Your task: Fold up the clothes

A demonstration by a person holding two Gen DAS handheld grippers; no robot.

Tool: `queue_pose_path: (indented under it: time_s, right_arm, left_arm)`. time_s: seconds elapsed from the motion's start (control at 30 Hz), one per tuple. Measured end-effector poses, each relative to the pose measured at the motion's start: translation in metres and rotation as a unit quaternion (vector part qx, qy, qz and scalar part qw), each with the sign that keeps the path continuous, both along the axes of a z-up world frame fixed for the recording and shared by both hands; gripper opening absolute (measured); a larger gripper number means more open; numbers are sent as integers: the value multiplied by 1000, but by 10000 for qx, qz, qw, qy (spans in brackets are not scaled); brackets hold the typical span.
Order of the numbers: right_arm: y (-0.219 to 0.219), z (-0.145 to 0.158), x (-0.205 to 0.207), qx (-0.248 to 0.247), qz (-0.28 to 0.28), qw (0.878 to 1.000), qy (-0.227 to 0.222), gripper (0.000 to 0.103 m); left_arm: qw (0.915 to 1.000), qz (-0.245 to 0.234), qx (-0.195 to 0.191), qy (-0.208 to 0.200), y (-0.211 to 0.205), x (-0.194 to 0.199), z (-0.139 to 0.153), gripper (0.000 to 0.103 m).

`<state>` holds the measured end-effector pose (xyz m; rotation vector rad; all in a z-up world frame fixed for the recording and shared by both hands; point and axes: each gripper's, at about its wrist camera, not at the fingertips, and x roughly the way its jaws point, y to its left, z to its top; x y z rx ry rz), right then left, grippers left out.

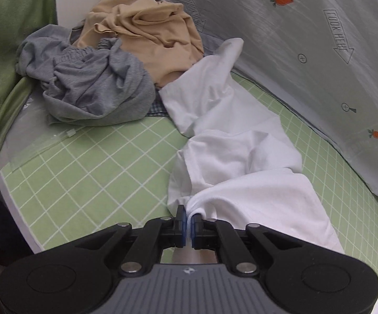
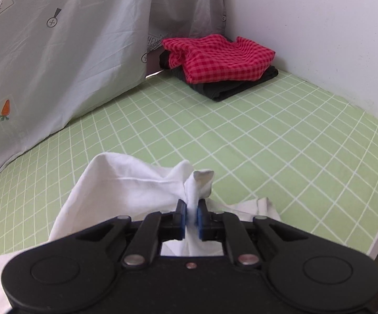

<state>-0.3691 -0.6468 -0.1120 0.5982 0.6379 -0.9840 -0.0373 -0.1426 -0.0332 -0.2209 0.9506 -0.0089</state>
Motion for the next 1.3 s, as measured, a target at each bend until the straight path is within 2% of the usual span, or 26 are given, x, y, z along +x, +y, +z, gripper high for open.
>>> queue_pose_path:
  time_s: [0.07, 0.17, 0.33, 0.47, 0.6, 0.73, 0.83, 0.93, 0.97, 1.03, 1.13, 1.2, 1.27, 1.3]
  right_arm:
    - [17, -3, 6, 71, 132, 9999, 58, 9]
    - [43, -1, 19, 81, 223, 9997, 101, 8]
    - [74, 15, 50, -132, 106, 9999, 25, 8]
    - [78, 47, 96, -671, 131, 9976, -134, 7]
    - [82, 88, 138, -1345, 152, 9900, -385, 7]
    - [94, 136, 140, -2072, -41, 9746, -852, 7]
    - [106, 154, 121, -2413, -180, 9656, -950, 7]
    - [110, 128, 99, -2206, -206, 9740, -482, 7]
    - [109, 113, 93, -2008, -213, 9790, -285, 8]
    - [108, 65, 77, -1173, -232, 9926, 221, 8]
    - [111, 38, 68, -644, -261, 9962, 526, 12]
    - [114, 20, 63, -302, -279, 9965, 724, 19]
    - [116, 2, 58, 41, -296, 9953, 920, 40]
    - [117, -7, 55, 212, -305, 9941, 1018, 44]
  left_arm:
    - [9998, 141, 104, -9, 19, -1, -2, 4]
    - [9998, 211, 19, 38, 44, 6, -5, 4]
    - [10000, 20, -28, 55, 69, 36, -2, 4]
    - [9998, -103, -150, -83, 79, 77, 8, 4]
    - [9987, -229, -214, -405, 83, 112, 29, 4]
    - [9965, -287, -234, -743, 94, 128, 56, 4]
    - [9967, -339, -116, -729, 105, 120, 58, 4]
    - [9982, -364, 23, -483, 113, 103, 43, 4]
    - [9987, -360, 42, -368, 116, 96, 36, 4]
    - [9997, -219, 6, -76, 122, 80, 18, 5]
    - [9998, 27, -86, 166, 128, 63, 5, 9]
    - [9997, 136, -123, 161, 129, 54, 6, 12]
    - [9997, 204, -95, 101, 127, 51, 13, 19]
    - [9997, 242, -64, 72, 125, 51, 17, 22]
